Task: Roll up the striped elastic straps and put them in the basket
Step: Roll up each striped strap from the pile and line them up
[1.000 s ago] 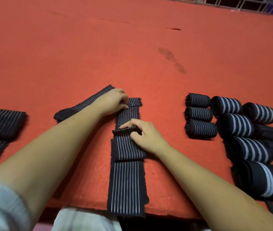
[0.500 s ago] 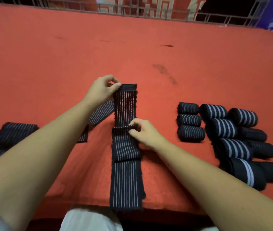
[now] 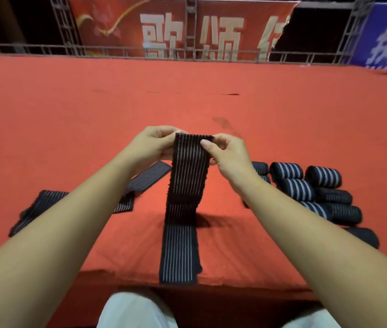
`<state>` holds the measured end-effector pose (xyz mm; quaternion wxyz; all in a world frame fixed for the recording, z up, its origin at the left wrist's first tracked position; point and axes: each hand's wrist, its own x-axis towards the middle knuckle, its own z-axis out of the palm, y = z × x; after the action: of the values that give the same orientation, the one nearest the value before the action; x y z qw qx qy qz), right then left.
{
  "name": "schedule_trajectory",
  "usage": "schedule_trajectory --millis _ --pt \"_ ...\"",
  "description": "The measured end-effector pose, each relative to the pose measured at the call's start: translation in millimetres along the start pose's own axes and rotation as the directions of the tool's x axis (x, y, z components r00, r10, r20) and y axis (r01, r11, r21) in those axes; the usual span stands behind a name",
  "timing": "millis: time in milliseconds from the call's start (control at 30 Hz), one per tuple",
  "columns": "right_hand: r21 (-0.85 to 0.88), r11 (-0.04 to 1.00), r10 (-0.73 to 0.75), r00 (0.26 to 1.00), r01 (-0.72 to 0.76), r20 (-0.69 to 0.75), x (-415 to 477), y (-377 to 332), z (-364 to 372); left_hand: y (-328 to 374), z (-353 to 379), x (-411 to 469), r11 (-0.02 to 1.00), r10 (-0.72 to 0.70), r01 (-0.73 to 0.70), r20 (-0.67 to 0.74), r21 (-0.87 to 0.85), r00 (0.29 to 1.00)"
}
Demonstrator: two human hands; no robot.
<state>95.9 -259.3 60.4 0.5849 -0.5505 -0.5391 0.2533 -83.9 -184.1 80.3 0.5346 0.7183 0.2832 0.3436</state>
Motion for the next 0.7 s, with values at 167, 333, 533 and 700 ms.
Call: schedule_trajectory --millis 167,333,533,700 --pt "-0.108 0.994 -0.003 1.0 0.005 0.016 -6 -14 -7 18 -4 -11 1.0 0.003 -0.003 0.025 0.007 1.0" --pt "-0.105 0.994 0.008 1.0 -0.006 0.017 -14 -28 -11 32 2 -20 0.989 0.076 -0.077 0.013 0.127 0.997" --pt "0.011 0.996 -0.084 0.988 0.083 0.126 -25 -45 -21 45 12 -32 0.959 0.221 -0.212 -0.028 0.19 0.975" --pt "0.031 0.978 -0.207 0.977 0.205 0.047 -25 -50 -24 46 30 -42 0.932 0.262 -0.231 -0.079 0.278 0.962"
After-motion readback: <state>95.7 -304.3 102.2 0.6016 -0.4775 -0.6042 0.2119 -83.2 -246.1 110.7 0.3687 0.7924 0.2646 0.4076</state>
